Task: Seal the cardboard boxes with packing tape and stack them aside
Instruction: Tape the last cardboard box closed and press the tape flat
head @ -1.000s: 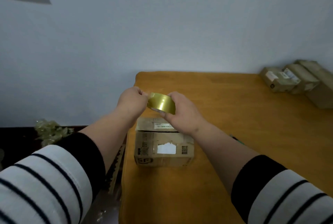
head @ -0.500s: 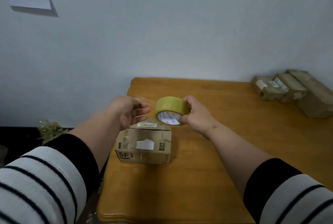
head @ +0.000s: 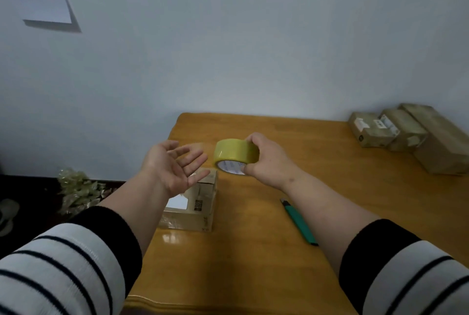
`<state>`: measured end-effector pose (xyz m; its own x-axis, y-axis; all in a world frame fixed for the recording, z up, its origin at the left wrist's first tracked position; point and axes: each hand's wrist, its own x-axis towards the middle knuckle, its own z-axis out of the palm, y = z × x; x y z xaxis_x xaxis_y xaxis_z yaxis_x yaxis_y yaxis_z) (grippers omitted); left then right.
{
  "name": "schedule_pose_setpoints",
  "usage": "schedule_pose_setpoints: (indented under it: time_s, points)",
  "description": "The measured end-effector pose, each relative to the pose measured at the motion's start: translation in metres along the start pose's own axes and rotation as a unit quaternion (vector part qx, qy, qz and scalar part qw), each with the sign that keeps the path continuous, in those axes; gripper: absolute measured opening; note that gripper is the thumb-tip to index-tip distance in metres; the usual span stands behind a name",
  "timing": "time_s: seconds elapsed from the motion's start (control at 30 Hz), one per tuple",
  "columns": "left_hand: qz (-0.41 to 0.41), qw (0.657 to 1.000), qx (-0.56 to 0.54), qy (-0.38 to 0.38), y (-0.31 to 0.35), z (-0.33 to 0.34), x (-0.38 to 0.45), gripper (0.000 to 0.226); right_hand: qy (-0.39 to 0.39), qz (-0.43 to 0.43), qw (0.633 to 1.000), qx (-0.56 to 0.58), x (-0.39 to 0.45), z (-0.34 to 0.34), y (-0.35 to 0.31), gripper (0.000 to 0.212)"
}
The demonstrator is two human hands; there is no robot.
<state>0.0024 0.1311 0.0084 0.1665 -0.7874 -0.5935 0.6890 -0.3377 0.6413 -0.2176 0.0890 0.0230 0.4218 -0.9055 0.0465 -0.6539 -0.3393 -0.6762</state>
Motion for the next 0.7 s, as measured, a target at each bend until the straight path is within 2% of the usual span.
schedule_pose_setpoints:
  time_s: [0.03,0.1,0.2,0.27,0.33,0.43,0.6,0.7]
  points:
    - [0.003,1.000,-0.005,0.008,-0.001,-0.002,0.001,0.032,-0.002,0.002,1.000,-0.008,0.000,-0.002,0.003,0.041]
    - [0.029,0.997,0.053,0.049,-0.004,-0.002,0.002,0.028,-0.004,0.007,1.000,-0.025,0.001,-0.006,0.009,0.041]
    - [0.131,0.954,0.248,0.105,-0.016,0.008,0.002,0.029,-0.001,0.011,0.999,-0.038,0.003,-0.005,0.018,0.039]
    - [0.195,0.915,0.347,0.064,-0.027,0.019,-0.002,0.035,0.004,0.000,0.998,-0.055,0.006,-0.001,0.019,0.039]
    - [0.219,0.890,0.399,0.020,-0.038,0.031,-0.006,0.040,0.010,-0.015,0.996,-0.083,0.009,0.004,0.018,0.037]
    - [0.245,0.864,0.438,0.032,-0.048,0.041,-0.005,0.038,0.024,-0.026,0.993,-0.114,0.012,0.009,0.016,0.033]
    - [0.264,0.865,0.423,0.055,-0.053,0.039,0.002,0.026,0.023,-0.022,0.991,-0.134,0.014,0.014,0.019,0.034]
    - [0.279,0.848,0.443,0.081,-0.056,0.036,0.007,0.018,0.024,-0.022,0.991,-0.128,0.014,0.015,0.021,0.033]
